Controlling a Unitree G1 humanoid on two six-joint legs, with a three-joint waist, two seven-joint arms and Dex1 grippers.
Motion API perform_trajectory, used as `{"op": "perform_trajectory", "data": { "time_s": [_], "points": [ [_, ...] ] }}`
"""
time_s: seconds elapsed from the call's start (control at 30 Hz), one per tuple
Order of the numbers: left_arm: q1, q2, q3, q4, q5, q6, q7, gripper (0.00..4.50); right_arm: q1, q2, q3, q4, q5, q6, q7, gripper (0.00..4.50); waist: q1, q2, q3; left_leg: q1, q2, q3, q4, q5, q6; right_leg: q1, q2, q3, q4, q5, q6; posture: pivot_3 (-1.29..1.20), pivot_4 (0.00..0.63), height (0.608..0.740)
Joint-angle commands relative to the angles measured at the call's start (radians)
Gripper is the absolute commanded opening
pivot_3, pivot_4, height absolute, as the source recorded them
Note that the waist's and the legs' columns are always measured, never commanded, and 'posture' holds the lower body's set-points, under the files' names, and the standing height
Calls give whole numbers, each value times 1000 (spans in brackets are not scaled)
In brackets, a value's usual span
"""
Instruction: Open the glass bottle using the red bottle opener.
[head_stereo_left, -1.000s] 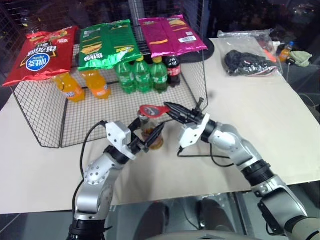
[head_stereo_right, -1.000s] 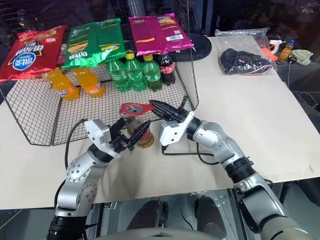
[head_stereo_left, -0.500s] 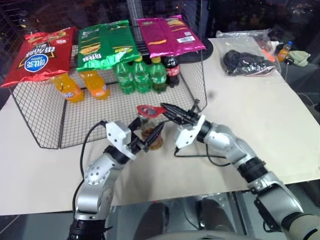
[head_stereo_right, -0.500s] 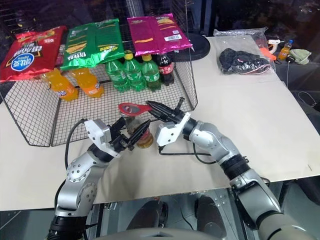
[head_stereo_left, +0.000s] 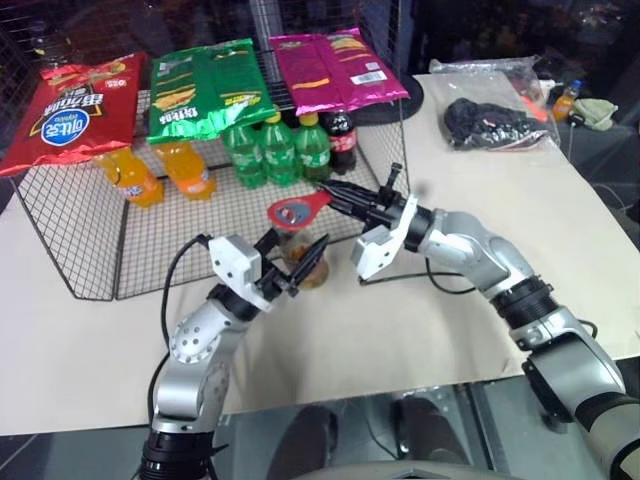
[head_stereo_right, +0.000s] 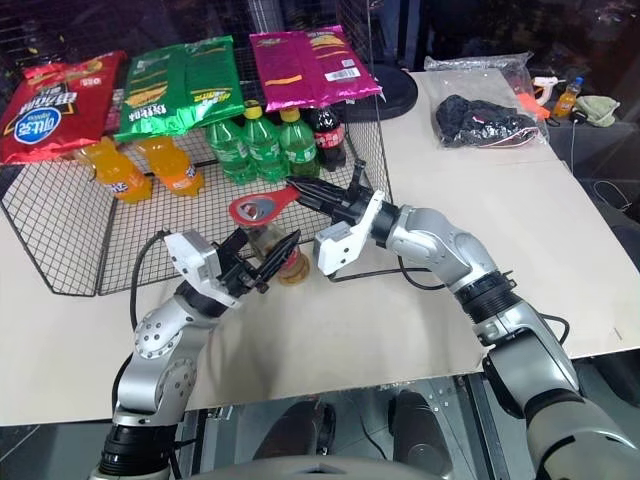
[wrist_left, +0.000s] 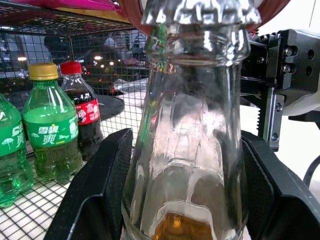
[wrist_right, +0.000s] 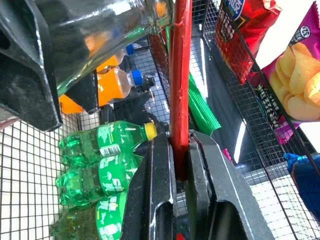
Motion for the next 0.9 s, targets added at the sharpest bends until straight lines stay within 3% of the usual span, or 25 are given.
{"op": "perform_trajectory", "data": {
  "time_s": [0.03,0.27,0.63,0.9],
  "points": [
    [35,7,-15,0,-5,11,-18,2316,-44,10,-96,-85,41,34,-54,0,0,0,0,0,0,0,0,0,0,0,0,0,0,0,0,0,150,740],
    [43,9,-30,-10,-12,23,-23,2316,-23,-4,-83,-53,-12,25,-81,0,0,0,0,0,0,0,0,0,0,0,0,0,0,0,0,0,150,740],
    [64,16,-44,-29,-33,55,-34,2316,-57,-50,-129,-119,-201,15,-299,0,0,0,0,-1,0,2,0,0,0,-2,0,2,1,0,0,0,150,740],
    [64,14,-47,-25,-35,58,-37,2316,-65,-56,-139,-96,-185,26,-331,0,0,0,-1,1,0,3,-1,0,0,-1,0,3,0,0,0,0,150,740]
  ]
}}
